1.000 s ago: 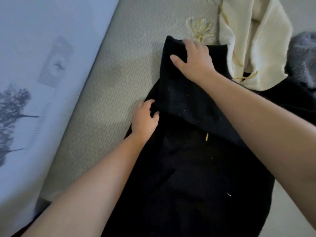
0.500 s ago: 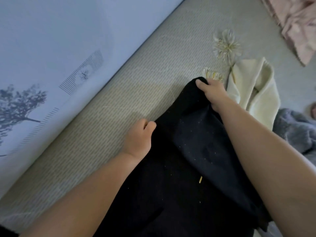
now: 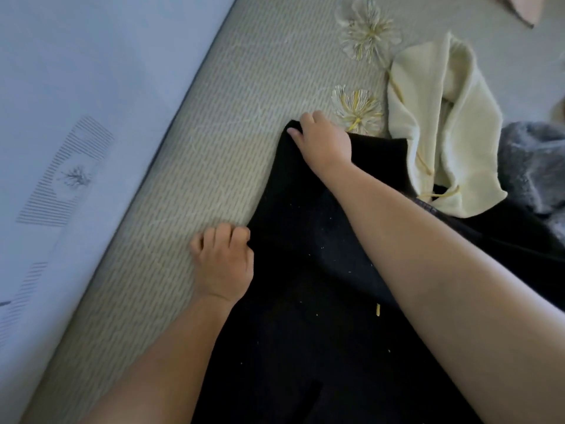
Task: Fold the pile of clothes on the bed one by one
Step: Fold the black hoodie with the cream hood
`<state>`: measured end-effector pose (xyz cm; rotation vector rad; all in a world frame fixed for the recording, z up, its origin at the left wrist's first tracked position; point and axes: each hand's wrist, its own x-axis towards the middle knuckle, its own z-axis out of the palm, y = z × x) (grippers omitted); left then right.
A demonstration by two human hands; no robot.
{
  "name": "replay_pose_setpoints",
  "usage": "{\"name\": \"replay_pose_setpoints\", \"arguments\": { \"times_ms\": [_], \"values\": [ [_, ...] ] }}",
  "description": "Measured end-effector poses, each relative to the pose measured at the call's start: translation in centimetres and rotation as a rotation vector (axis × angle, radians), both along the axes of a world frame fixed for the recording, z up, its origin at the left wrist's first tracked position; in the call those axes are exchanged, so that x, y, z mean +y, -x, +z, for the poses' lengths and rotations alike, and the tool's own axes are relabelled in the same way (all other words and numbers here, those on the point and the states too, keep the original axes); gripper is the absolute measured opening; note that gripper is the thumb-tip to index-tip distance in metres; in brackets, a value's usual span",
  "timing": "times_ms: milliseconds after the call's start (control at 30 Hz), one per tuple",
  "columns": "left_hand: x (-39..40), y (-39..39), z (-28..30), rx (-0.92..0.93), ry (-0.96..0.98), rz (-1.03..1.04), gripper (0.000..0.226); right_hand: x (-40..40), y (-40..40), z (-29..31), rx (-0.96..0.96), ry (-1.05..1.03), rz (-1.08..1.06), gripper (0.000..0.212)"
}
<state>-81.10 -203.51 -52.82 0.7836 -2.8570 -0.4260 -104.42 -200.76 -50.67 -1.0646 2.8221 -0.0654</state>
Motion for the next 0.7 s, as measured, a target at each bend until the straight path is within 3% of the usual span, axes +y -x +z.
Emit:
{"name": "replay_pose_setpoints", "arguments": {
  "times_ms": [233, 400, 567, 633, 700],
  "values": [
    [0.2, 0.4, 0.1, -0.048, -0.045, 0.055, 0.023, 0.2, 0.5, -1.5, 0.008, -0.008, -0.108, 0.051],
    [0.3, 0.8, 0.3, -0.068, -0.044, 0.037, 0.024, 1.7, -0.2, 0.4, -0.027, -0.02, 0.002, 0.05],
    [0.5, 1.0, 0.5, -0.091, -0.04, 0.033, 0.026, 11.6, -7.1, 2.7, 0.114, 0.178, -0.029, 0.05],
    [0.7, 1.0, 0.7, -0.104, -0.024, 0.039, 0.025, 16.5, -9.5, 2.5, 0.124, 0.08, -0.09, 0.052],
    [0.9, 0.9, 1.0, -0.124, -0.008, 0.033, 0.025, 20.7, -11.0, 2.0, -0.005, -0.046, -0.194, 0.06]
  ]
}}
